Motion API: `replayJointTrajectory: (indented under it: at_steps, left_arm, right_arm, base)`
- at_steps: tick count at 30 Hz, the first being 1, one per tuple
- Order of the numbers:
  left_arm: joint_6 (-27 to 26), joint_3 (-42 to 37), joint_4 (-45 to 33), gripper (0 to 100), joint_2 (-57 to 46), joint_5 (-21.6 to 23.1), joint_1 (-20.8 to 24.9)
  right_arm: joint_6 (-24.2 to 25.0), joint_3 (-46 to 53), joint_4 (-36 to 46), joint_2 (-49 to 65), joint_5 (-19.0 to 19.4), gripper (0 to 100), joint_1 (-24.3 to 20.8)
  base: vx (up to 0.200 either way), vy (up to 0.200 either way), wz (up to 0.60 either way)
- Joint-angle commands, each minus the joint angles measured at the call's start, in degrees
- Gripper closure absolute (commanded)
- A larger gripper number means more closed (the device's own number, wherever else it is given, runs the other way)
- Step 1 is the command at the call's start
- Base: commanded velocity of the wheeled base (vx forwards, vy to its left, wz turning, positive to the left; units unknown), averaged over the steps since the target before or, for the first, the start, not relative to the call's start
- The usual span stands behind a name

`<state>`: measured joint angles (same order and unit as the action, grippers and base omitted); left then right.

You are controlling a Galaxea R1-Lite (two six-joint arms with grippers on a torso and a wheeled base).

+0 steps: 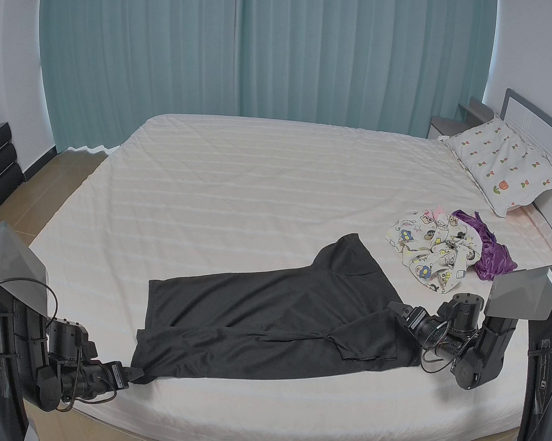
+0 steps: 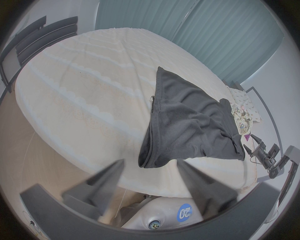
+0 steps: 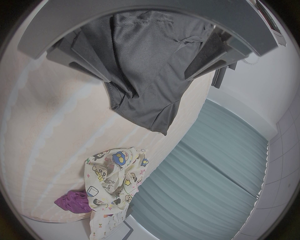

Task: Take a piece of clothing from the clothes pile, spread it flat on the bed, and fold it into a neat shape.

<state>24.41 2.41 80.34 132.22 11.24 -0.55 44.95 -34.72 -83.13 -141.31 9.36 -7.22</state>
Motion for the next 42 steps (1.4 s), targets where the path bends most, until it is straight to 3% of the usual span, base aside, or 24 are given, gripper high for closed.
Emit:
replayJointTrajectory:
  at_steps: [1,6,8,14,19,24,34,35,42]
  left_arm:
    - [0.64,0.84,0.26,0,-0.91,0.01,-1.12]
    - [6.8,4.97,-0.18,0,-5.57,0.01,-1.39]
    - [9.61,8.92,-0.62,0,-5.39,-0.08,0.81]
    - [11.81,17.19,-1.76,0,-0.73,-0.96,3.45]
    - [13.04,25.45,-9.85,0,1.46,-5.18,4.42]
    - [12.95,26.33,-13.45,0,1.73,-6.05,4.42]
    - [12.95,25.89,-13.54,0,2.69,-5.88,4.5]
    - [12.95,25.97,-13.45,100,2.78,-5.88,4.5]
    - [13.3,25.18,-13.1,100,2.69,-6.49,4.24]
  right_arm:
    - [-0.03,-0.17,-0.1,0.25,0.04,0,0.01]
    - [-0.03,0.18,0.07,1.3,0.04,0,-0.17]
    - [-0.03,0.18,0.07,1.04,0.04,0,-0.25]
    - [-0.03,0.18,-0.1,0.69,0.04,0,-0.69]
    - [-0.12,0.09,-0.1,0.6,0.04,0,-0.69]
    - [-0.12,0.0,-0.1,0.51,0.04,0,-0.96]
    - [-0.39,0.0,-0.1,0.16,-0.05,0,-1.04]
    - [-0.56,0.0,-0.1,0.16,-0.13,0,-1.13]
    - [-5.57,-0.96,1.57,0.86,0.22,0,-1.13]
  base:
    - [0.0,0.0,0.0]
    - [0.0,0.0,0.0]
    - [0.0,0.0,0.0]
    - [0.0,0.0,0.0]
    - [0.0,0.0,0.0]
    - [0.0,0.0,0.0]
    - [0.0,0.0,0.0]
    - [0.0,0.0,0.0]
    - [0.0,0.0,0.0]
